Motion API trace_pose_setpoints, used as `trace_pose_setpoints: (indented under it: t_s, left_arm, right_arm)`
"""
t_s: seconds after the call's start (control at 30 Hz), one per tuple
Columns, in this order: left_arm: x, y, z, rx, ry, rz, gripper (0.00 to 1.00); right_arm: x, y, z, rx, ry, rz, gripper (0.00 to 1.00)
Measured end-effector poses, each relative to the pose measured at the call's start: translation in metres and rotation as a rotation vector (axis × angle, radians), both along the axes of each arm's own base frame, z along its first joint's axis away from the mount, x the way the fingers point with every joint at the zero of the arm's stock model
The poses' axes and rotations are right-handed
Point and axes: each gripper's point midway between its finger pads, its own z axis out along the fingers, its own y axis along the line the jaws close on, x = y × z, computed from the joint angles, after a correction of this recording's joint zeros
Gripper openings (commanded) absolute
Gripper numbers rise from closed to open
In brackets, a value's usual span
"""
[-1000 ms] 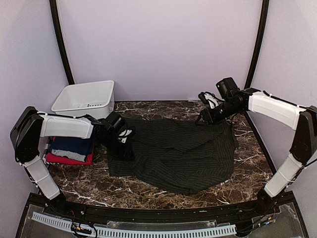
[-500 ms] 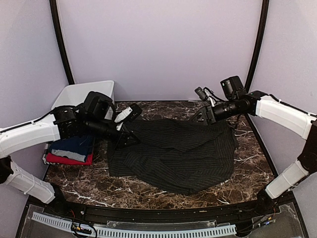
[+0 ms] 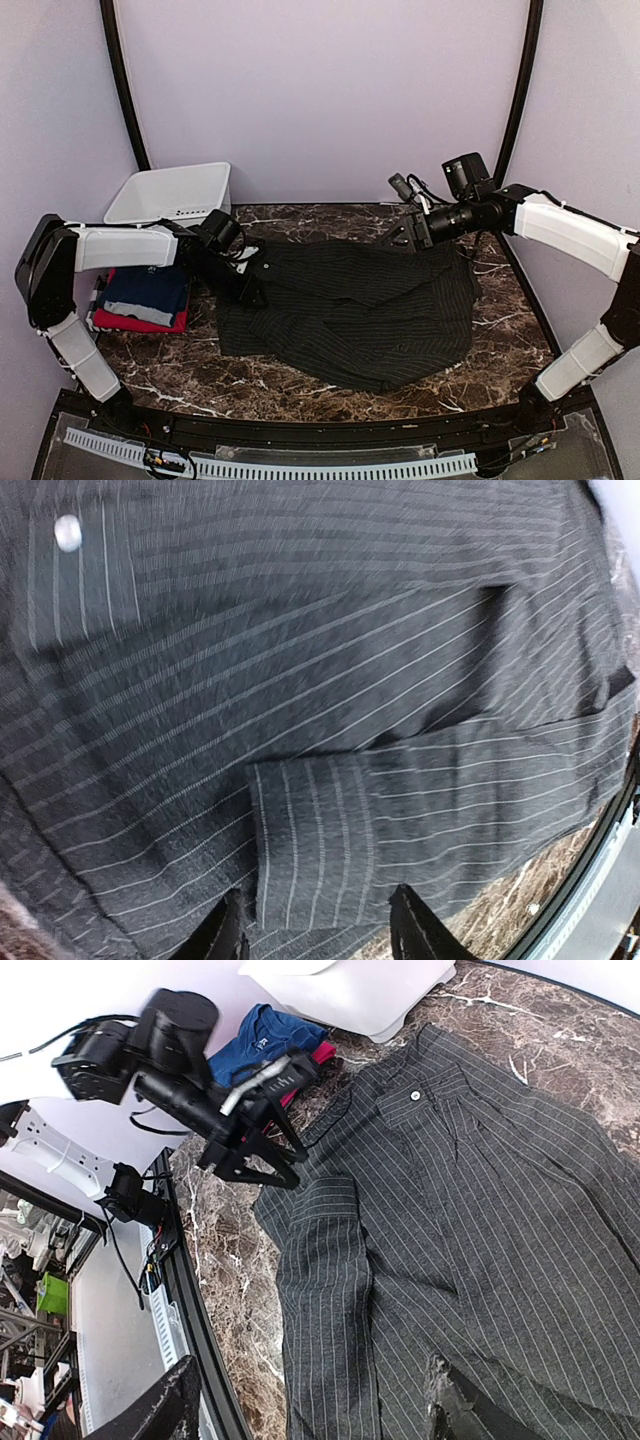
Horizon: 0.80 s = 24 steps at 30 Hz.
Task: Fold and stack the mixed laundry pile
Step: Pick up the 1/3-folded shirt from the center of the board.
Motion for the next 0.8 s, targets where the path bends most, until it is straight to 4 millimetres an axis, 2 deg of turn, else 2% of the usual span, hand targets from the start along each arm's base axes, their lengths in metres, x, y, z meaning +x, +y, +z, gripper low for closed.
trace_pose_setpoints:
  t_s: [0.1, 0.2, 0.4, 0.47, 0.5, 0.67, 0.73, 0.8]
  left_arm:
    - [-0.001, 0.003, -0.025, 0.022, 0.086, 0.036, 0.46]
    - [-0.004, 0.001, -0.041, 0.016, 0.151, 0.057, 0.44]
    - [-0.004, -0.008, -0.050, -0.025, 0.191, 0.063, 0.26]
    - [-0.004, -0.014, -0.047, -0.049, 0.186, 0.049, 0.04]
    - [-0.004, -0.016, -0.045, -0.059, 0.187, 0.045, 0.02]
    - [-0.016, -0.035, -0.023, -0.101, 0.126, -0.061, 0.00]
    - [-0.026, -0.048, 0.000, -0.128, 0.055, -0.136, 0.00]
    - [-0.040, -0.061, 0.032, -0.166, -0.039, -0.224, 0.00]
  right_arm:
    - [0.000, 0.000, 0.000, 0.000, -0.001, 0.000, 0.72]
    - [0.000, 0.000, -0.002, -0.001, 0.001, 0.000, 0.72]
    - [0.000, 0.000, -0.003, -0.004, -0.004, 0.002, 0.73]
    - [0.000, 0.000, -0.003, -0.004, -0.004, 0.002, 0.72]
    - [0.000, 0.000, -0.003, -0.005, -0.003, 0.002, 0.72]
    - [0.001, 0.000, -0.007, -0.008, 0.001, 0.000, 0.73]
    - [0.001, 0.000, -0.007, -0.007, 0.002, -0.001, 0.73]
    - [0.001, 0.001, -0.007, 0.001, 0.005, 0.003, 0.73]
